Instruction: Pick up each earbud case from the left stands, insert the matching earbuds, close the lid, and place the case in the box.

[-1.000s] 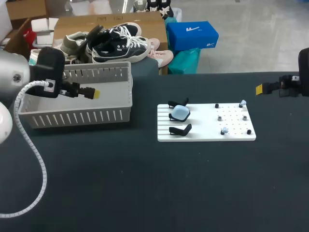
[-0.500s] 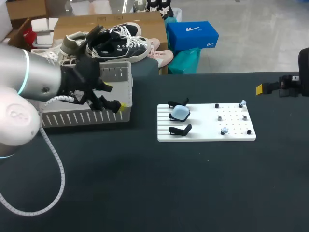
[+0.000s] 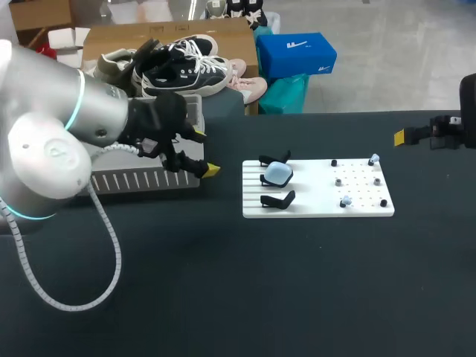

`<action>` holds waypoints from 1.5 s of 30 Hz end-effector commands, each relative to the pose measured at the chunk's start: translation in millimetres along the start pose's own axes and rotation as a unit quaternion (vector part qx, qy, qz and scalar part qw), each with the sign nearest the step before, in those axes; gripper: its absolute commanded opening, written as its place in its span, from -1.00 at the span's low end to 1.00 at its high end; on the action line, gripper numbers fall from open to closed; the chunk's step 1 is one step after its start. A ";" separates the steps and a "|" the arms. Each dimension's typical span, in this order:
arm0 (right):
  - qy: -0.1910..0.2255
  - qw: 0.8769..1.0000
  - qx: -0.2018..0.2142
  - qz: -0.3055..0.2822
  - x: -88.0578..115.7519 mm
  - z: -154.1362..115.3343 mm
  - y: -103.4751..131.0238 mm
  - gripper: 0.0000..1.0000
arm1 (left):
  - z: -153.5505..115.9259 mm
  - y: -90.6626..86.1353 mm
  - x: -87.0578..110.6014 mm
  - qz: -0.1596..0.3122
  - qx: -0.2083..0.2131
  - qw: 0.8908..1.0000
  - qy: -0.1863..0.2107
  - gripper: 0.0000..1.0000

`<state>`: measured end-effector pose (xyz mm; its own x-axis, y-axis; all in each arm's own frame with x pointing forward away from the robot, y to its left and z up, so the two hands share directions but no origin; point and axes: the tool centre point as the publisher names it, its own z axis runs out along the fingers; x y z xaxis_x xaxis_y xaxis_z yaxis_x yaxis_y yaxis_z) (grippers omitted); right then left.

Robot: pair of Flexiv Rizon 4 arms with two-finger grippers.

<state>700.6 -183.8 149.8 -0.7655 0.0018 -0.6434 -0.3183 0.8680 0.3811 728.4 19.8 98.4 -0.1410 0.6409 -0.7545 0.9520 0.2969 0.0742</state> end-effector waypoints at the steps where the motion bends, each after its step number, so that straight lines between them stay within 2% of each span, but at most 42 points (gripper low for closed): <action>1: 0.000 1.000 -0.001 0.000 0.1 0.0 -0.6 1.00 | 18.5 9.5 -2.0 0.008 0.027 1.000 -0.007 1.00; 3: 0.000 1.000 -0.001 0.000 0.1 0.0 -0.6 1.00 | 23.7 10.3 -3.2 0.008 0.029 0.999 -0.023 1.00; 17: 0.000 1.000 -0.001 0.000 0.1 0.0 -0.6 1.00 | 61.2 1.7 -11.5 0.029 0.084 0.994 -0.059 1.00; 27: 0.000 1.000 -0.001 0.000 0.1 0.0 -0.6 1.00 | 75.1 -5.4 -13.8 0.027 0.105 0.990 -0.087 1.00; 34: 0.000 1.000 -0.001 0.000 0.1 0.0 -0.6 1.00 | 84.7 -9.4 -11.8 0.016 0.107 0.990 -0.091 1.00; 37: 0.000 1.000 -0.001 0.000 0.1 0.0 -0.6 1.00 | 90.8 -10.8 -9.8 0.017 0.090 0.992 -0.092 1.00; 45: 0.000 1.000 -0.001 0.000 0.1 0.0 -0.6 1.00 | 104.3 -9.0 -11.7 0.012 0.102 0.990 -0.092 1.00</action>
<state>700.6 -183.8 149.8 -0.7656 0.0018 -0.6434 -0.3182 0.8681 0.3810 743.8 -60.0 42.9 -0.0889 0.5052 -0.8584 0.9909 0.1322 -0.0248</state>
